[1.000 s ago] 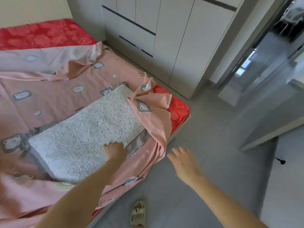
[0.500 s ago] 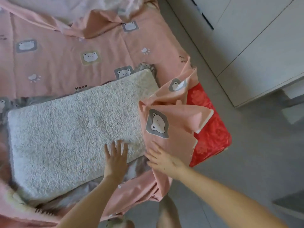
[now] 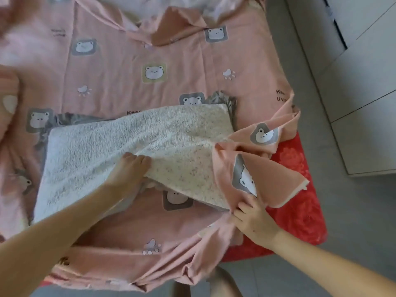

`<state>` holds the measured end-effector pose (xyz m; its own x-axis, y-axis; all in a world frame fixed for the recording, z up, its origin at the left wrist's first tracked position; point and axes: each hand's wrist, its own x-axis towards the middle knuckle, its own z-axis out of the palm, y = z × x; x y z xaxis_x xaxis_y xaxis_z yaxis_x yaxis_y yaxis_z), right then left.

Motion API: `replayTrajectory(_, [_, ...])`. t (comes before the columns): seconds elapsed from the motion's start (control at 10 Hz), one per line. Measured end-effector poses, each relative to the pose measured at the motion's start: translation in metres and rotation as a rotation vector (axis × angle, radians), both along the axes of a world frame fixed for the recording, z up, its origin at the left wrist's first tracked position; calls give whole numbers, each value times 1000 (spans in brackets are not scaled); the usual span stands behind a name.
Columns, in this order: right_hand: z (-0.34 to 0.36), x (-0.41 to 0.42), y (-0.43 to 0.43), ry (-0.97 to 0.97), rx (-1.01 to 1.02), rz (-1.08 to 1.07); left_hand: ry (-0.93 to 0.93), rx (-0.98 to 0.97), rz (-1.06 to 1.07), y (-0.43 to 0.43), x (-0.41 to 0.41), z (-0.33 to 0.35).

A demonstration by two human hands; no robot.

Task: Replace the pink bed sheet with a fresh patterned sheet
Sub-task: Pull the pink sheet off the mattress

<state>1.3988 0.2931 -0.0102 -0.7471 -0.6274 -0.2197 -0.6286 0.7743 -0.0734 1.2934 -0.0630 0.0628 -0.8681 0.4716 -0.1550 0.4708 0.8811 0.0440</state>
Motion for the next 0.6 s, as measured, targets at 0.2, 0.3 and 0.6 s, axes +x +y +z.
replayTrajectory(0.2, [56, -87, 6, 453, -369, -180, 109, -36, 478, -44, -111, 88])
replayTrajectory(0.3, [78, -141, 4, 488, -164, -230, 82, 131, 611, -52, -142, 123])
replayTrajectory(0.6, [222, -305, -65, -732, -1232, -1328, 125, 2, 381, -48, -161, 202])
